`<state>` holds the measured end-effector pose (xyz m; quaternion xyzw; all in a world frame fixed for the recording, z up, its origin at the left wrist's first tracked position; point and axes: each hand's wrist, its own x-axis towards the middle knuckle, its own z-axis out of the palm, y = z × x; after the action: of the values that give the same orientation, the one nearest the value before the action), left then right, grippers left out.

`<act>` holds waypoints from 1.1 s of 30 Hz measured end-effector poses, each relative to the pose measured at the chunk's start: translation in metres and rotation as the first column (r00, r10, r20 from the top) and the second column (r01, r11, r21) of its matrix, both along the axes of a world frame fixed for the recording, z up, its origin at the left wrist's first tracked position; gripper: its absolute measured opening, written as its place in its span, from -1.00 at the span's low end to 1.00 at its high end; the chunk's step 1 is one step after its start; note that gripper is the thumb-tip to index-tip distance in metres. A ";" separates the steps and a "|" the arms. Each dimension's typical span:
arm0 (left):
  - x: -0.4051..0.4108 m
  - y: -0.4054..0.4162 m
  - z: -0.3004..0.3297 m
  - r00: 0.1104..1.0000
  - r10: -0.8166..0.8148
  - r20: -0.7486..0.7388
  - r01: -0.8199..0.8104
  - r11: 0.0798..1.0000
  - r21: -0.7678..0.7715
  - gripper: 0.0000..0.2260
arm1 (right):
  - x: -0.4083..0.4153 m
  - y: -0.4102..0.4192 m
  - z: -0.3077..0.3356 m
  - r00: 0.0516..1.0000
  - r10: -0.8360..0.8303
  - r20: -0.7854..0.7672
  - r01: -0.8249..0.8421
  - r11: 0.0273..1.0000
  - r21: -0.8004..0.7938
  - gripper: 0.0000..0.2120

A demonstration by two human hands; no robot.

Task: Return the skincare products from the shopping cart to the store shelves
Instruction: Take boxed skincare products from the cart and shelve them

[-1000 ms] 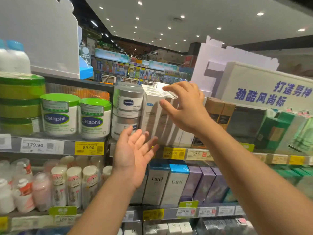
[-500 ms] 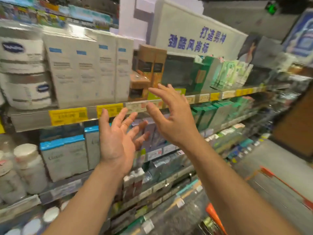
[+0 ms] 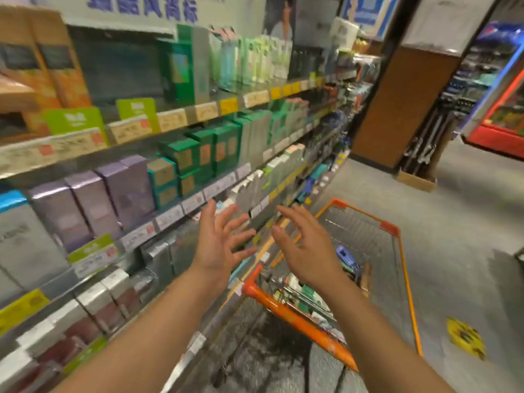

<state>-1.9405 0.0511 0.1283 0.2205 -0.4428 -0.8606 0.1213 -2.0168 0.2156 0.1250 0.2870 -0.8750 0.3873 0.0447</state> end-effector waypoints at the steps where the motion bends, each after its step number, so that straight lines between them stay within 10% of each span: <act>1: -0.009 0.012 -0.007 0.999 -0.035 0.035 0.036 0.999 -0.022 -0.40 | -0.002 0.020 -0.010 0.999 -0.033 0.032 0.033 0.999 0.003 -0.44; 11: -0.067 0.110 -0.093 0.926 -0.313 0.211 0.376 0.821 -0.430 -0.53 | 0.010 0.173 -0.115 0.869 -0.315 0.381 0.264 0.947 0.181 -0.13; 13: -0.074 0.114 -0.120 0.894 -0.398 0.205 0.405 0.522 -0.751 -0.45 | 0.014 0.198 -0.137 0.787 -0.403 0.466 0.241 0.898 0.369 -0.04; 15: -0.080 0.112 -0.155 0.812 -0.478 0.336 0.390 0.017 -0.921 -0.28 | 0.020 0.219 -0.156 0.724 -0.505 0.469 0.187 0.799 0.572 -0.08; 18: -0.081 0.114 -0.180 0.726 -0.289 0.624 0.463 -0.467 -0.754 -0.24 | 0.026 0.233 -0.175 0.701 -0.558 0.444 0.141 0.719 0.680 -0.04; 25: -0.093 0.128 -0.166 0.557 -0.146 0.818 0.664 -0.514 -0.543 -0.31 | 0.013 0.229 -0.175 0.719 -0.539 0.438 0.105 0.708 0.698 -0.22; 33: -0.121 0.135 -0.168 0.574 -0.116 0.810 0.654 -0.530 -0.540 -0.29 | -0.015 0.238 -0.175 0.722 -0.510 0.468 0.098 0.745 0.660 -0.23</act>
<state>-2.0615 0.1865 -0.0401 -0.0302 -0.9726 -0.0636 -0.2217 -2.0320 0.4536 -0.0505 -0.0154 -0.9501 0.1523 -0.2717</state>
